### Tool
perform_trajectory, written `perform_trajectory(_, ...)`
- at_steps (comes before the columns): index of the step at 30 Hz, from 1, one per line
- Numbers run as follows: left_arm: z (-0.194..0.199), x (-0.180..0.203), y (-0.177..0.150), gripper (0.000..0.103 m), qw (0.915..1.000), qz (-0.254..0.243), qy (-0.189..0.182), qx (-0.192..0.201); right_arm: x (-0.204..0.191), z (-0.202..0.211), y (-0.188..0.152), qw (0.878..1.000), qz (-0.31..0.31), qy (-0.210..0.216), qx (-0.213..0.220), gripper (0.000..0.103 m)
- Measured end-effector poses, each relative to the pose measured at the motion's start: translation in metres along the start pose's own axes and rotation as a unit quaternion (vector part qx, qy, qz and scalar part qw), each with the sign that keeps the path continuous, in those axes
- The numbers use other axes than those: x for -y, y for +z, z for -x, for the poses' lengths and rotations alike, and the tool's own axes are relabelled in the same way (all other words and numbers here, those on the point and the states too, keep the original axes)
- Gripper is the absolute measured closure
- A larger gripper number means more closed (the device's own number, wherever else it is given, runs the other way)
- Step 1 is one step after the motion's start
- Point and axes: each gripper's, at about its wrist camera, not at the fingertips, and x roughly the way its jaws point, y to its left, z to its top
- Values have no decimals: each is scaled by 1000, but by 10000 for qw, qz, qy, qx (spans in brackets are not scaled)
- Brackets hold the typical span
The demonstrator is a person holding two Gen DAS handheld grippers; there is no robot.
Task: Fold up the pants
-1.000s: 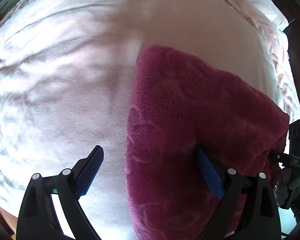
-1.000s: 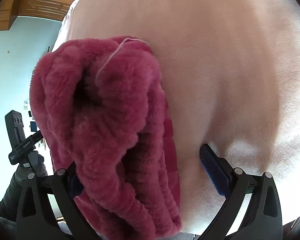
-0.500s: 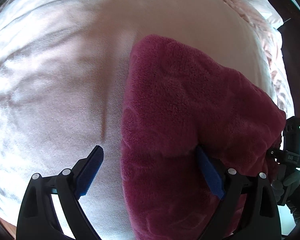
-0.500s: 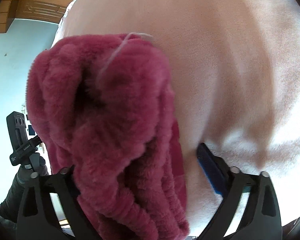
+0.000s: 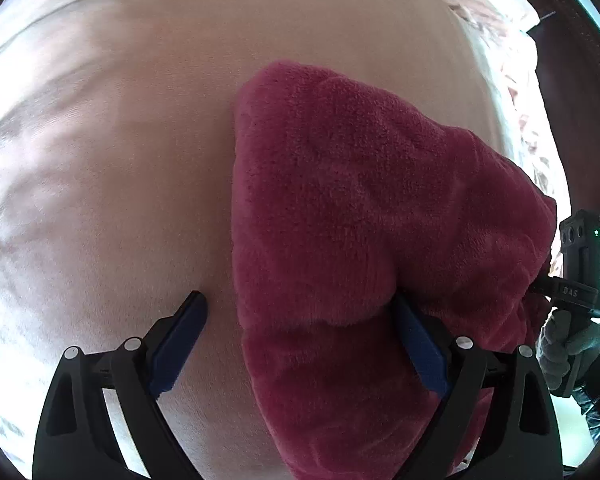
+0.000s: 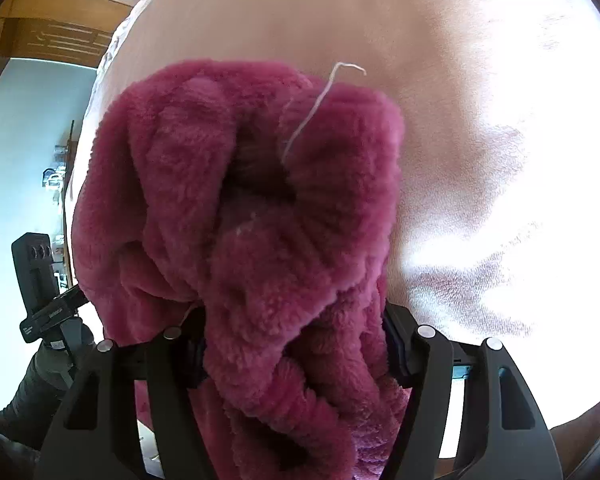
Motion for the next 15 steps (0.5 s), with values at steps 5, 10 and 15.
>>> perform_trajectory(5,-6,-9,6,11,9991,141,-380,-104,-15,1,-7,9998,-68,-161,101,38)
perform_trajectory(10,-2,-6,13,11,9992,71,-356,-153,-35,10,-19,9985,-109,-465,253,38)
perform_trajectory(15,4,2,18,11,9996,-57,-219,-187,-43,38,-33,9947,-185,-806,604,38)
